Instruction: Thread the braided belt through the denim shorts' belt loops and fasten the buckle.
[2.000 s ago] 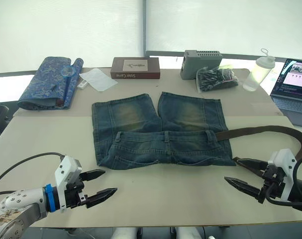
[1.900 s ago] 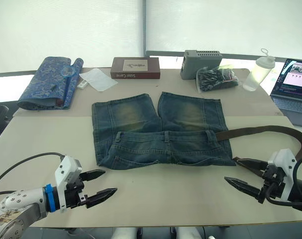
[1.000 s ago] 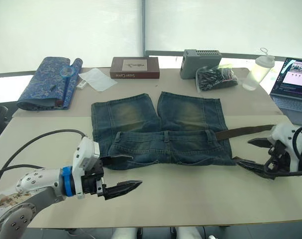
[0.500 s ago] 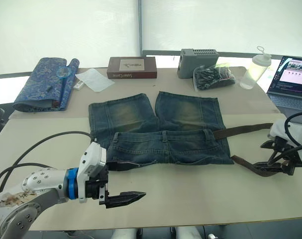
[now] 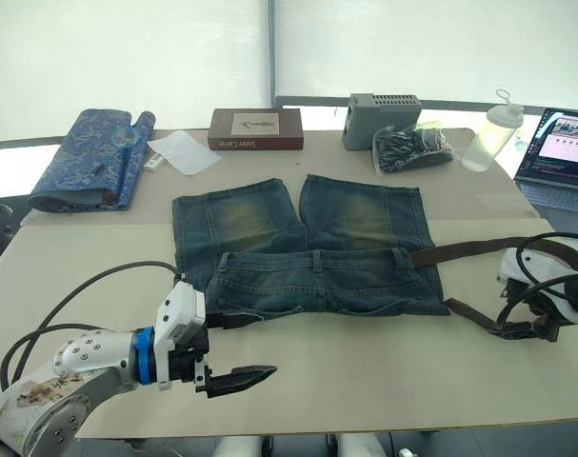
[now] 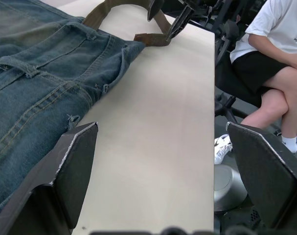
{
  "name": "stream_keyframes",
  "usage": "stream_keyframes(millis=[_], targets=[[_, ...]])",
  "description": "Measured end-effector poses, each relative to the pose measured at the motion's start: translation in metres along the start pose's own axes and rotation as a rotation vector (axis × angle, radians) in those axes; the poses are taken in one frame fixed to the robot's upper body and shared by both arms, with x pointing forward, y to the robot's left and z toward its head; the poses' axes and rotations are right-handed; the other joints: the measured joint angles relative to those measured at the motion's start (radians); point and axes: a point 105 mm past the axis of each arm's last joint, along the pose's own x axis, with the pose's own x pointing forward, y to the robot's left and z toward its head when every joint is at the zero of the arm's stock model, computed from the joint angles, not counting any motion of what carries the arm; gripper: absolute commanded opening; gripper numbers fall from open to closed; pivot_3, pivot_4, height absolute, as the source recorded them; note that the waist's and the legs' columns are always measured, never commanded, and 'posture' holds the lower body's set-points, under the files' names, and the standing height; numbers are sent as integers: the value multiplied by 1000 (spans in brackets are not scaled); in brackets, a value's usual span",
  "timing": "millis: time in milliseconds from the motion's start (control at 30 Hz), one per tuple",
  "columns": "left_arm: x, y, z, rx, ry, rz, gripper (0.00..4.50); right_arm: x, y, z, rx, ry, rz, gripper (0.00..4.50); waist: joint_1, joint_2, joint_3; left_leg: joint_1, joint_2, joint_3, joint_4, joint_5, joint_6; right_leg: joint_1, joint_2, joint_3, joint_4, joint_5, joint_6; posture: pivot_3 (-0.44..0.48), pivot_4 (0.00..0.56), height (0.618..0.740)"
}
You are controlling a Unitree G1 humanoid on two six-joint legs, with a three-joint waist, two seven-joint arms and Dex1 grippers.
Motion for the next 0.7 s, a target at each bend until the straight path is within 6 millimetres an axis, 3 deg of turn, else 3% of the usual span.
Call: stream_keyframes(millis=[100,200,400,567,700], targets=[[1,2,2,7,-1,9,4427,7,3,0,2,-13,22,4491,-1,0,0,0,0,0,0,0,0,0,0,0,0,0,0,0,150,740],[1,11,0,42,31,66,4427,13,14,18,32,-106,88,4491,-4,0,0,1,0,0,0,0,0,0,1,1,0,0,0,0,150,740],[8,56,-28,178,194,233,4427,-1,20,32,-8,-217,103,4491,16,2,0,0,-2,0,1,0,0,1,1,0,0,1,2,0,150,740],[57,70,-20,246,166,161,4427,-28,41,44,-89,-421,137,4491,33,2,0,-3,-3,-1,3,0,2,0,1,1,-1,4,5,0,150,740],[91,75,-16,271,179,90,4427,-48,59,42,-91,-545,118,4491,33,1,-1,-4,-3,-1,3,-1,3,0,1,1,-1,4,5,0,150,740]])
